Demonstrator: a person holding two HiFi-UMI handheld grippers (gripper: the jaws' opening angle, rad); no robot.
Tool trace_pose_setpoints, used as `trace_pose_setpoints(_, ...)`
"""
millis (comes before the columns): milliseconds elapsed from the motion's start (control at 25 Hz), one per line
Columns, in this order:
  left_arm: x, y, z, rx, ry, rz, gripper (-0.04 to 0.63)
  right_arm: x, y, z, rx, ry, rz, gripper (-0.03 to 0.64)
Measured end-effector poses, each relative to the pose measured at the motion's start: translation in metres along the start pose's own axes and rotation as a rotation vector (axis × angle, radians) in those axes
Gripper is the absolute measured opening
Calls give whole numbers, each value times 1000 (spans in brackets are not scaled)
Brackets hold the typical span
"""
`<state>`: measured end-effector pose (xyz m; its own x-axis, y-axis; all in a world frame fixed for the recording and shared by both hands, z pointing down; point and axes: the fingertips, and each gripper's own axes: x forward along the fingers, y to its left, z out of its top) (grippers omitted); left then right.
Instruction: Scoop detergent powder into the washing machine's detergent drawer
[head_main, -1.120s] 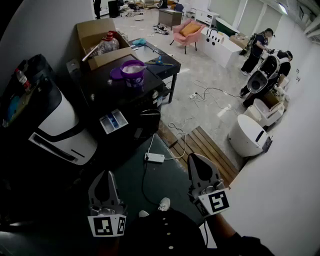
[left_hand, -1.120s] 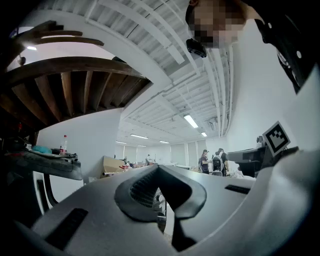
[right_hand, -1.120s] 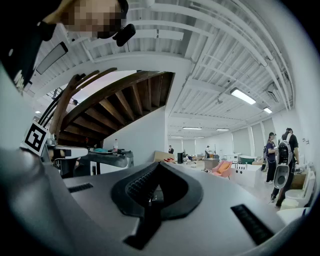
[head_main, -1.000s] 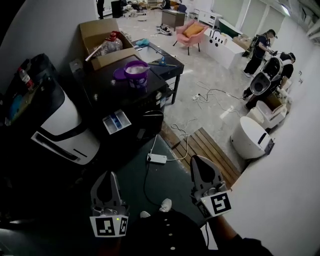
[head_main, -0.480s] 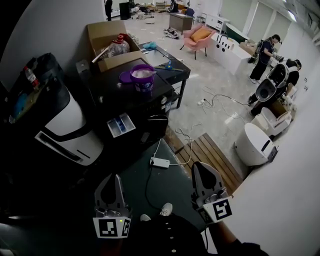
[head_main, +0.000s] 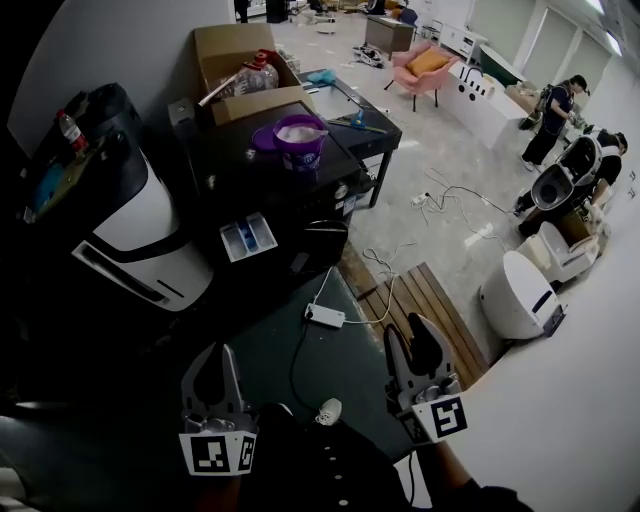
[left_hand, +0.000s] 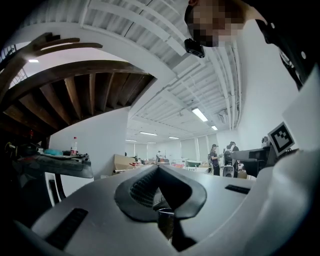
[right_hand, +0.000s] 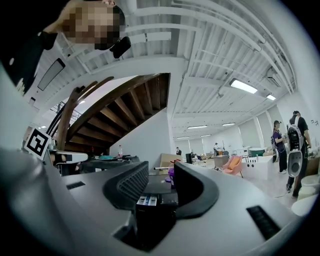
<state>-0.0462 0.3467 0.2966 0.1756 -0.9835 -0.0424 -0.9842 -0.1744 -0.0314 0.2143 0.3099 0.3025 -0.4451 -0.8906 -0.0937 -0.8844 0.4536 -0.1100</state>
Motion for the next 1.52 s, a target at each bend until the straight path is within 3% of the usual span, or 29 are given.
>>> trace_pose_setpoints(360,21,17,-14,-7,49,22,5,30,-12,-15,10,32,5,149)
trace_pose_setpoints(1160,160,115,-5,-36,-33,-81,5,184,-7,-5,-46,19,-64,148)
trace_pose_setpoints(1520,203,131,-20,-42,-3,-130,5,217,-14,-21,-34,43,-83,143)
